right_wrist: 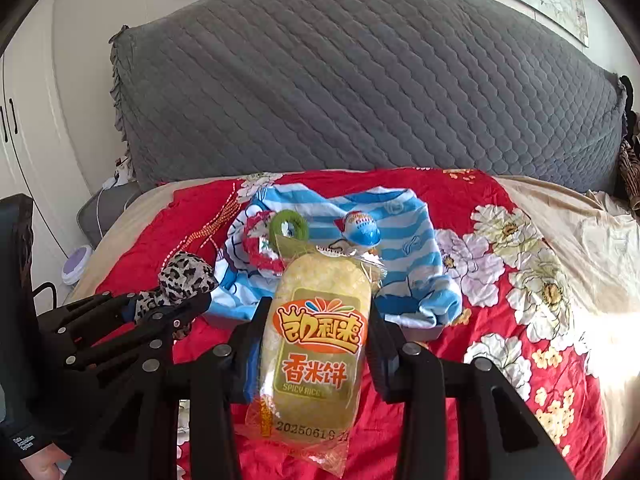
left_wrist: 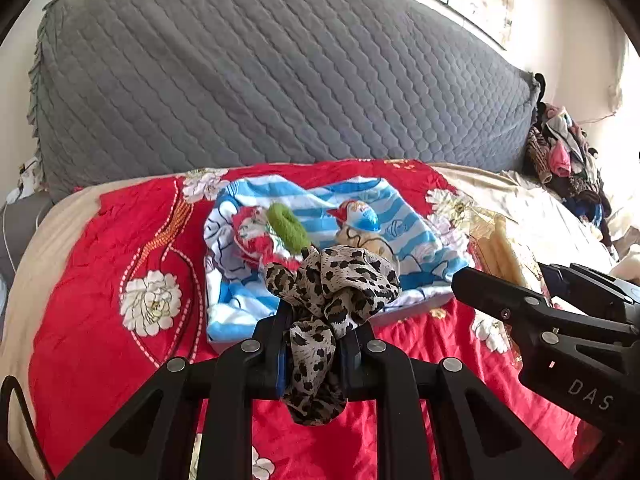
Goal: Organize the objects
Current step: 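Carry the bread packet and leopard scrunchie up and over the striped shirt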
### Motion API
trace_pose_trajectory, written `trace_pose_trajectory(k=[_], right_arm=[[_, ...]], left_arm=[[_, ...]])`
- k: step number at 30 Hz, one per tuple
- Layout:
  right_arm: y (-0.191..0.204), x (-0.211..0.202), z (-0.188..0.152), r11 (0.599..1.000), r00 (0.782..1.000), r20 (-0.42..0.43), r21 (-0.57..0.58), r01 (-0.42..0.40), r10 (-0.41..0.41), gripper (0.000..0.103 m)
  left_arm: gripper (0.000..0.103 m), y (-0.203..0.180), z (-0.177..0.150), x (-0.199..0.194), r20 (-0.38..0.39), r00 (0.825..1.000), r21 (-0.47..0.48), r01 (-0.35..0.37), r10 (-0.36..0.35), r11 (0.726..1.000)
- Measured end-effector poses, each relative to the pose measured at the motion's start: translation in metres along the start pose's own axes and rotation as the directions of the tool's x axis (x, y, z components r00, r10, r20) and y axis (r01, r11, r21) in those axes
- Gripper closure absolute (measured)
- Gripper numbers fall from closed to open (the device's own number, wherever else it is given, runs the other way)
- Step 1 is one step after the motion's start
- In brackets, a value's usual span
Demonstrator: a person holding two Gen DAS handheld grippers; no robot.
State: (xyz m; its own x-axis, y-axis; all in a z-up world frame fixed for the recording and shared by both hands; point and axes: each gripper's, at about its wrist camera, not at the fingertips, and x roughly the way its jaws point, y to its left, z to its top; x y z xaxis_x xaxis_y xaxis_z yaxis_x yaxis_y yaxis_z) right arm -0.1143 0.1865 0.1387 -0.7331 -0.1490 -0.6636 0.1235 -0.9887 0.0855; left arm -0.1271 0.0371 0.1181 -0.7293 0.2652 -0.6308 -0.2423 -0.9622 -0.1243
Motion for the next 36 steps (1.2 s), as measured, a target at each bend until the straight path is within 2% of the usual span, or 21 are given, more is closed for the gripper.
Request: trace_pose_trajectory(k=[18,25,36], right_arm=[[-0.001,0.01,0.029,0.999,1.0,0.018,-0.034,0.011,-0.011,0.061],[-0.007,0.028,0.036,0.999,1.0,0.008,-0.041,0.014,-0.014,0.061],[-0.019,0.078,0.048,0.998,0.999,-0.033,-0.062,0.022,-0.024,0.061]], left_arm=[[0.084,0.006,0.027,0.012,0.008,1.0,-0.018,0.011,-0.01,1.0],[0.084,0.008,0.034,0.033,-0.007,1.0,-0.021,0.01,-0.01,1.0],[0.084,0.011,0.041,0.085,-0.052,0.999,-0.017,0.014,-0.015,1.0]])
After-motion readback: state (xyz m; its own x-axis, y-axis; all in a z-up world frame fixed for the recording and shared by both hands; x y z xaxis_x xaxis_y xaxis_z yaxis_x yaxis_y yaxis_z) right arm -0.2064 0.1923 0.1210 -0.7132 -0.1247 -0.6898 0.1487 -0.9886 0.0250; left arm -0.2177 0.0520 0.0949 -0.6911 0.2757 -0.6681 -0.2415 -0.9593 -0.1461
